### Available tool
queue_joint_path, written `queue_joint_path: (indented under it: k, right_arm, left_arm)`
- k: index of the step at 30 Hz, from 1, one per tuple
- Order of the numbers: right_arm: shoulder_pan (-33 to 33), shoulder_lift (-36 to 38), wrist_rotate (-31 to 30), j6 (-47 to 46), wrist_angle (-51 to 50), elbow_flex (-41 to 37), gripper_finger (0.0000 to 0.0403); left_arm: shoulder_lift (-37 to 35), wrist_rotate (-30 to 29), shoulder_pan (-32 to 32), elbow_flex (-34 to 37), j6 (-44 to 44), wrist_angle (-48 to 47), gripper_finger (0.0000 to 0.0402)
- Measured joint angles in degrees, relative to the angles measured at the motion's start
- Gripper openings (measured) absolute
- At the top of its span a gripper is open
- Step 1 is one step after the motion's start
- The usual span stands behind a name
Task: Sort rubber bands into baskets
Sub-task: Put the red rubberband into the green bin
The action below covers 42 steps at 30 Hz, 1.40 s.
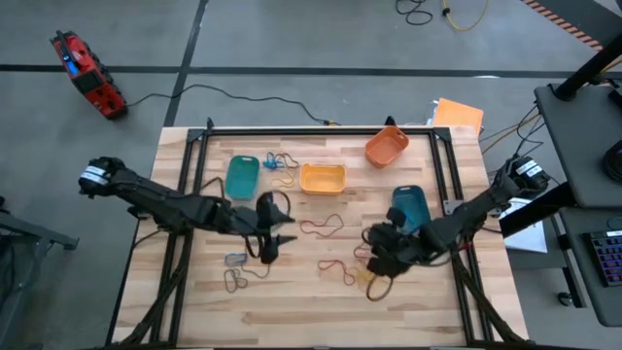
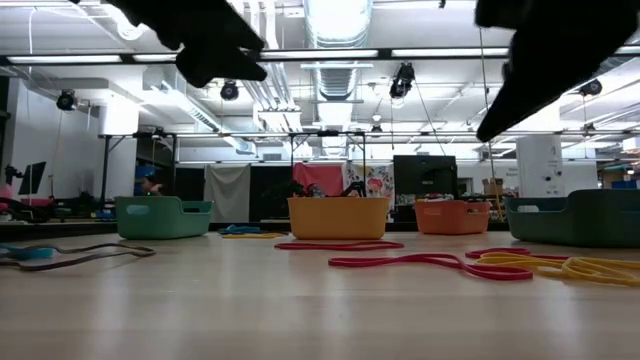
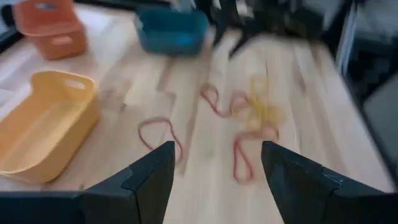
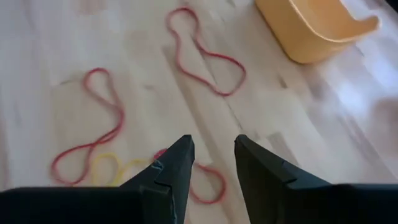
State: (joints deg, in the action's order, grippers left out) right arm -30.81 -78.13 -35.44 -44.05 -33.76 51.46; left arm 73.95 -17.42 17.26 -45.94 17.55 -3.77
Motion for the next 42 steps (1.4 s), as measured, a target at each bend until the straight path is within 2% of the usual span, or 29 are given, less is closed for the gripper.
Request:
queue_joint_path:
  k: [6,13,17,21,26,36,42]
  right_arm:
    - [-3.34,-0.02,-8.25,0.63,0.57,-0.17,0.0118]
    - [-3.42,-0.02,-10.27,1.77,0.66,-0.17,0.0115]
    - [-3.42,-0.02,-11.79,3.39,0.66,-0.17,0.0114]
    - [-3.41,-0.02,-14.28,4.69,0.63,-0.17,0.0114]
    - [-2.81,0.09,-14.65,5.74,0.62,-0.17,0.0114]
    - [-0.27,2.19,-11.17,7.88,0.6,-0.17,0.0114]
    - [0.16,5.33,-11.09,9.78,0.64,-0.17,0.0114]
  left_arm:
    - [8.61,-0.41,1.24,-2.79,-4.86,-0.26,0.0223]
    - [17.51,-8.69,0.73,-3.97,-7.57,0.06,0.0223]
    - [20.97,-9.54,-0.35,-3.75,-7.02,0.52,0.0223]
    - [23.81,-7.95,-1.97,-3.73,-6.62,2.33,0.0223]
    - [26.56,-5.37,-4.09,-3.69,-7.39,3.63,0.0223]
    - [28.75,-3.69,-8.07,-3.4,-12.4,5.83,0.0223]
    - [28.79,1.98,-10.6,-3.11,-15.18,6.96,0.0223]
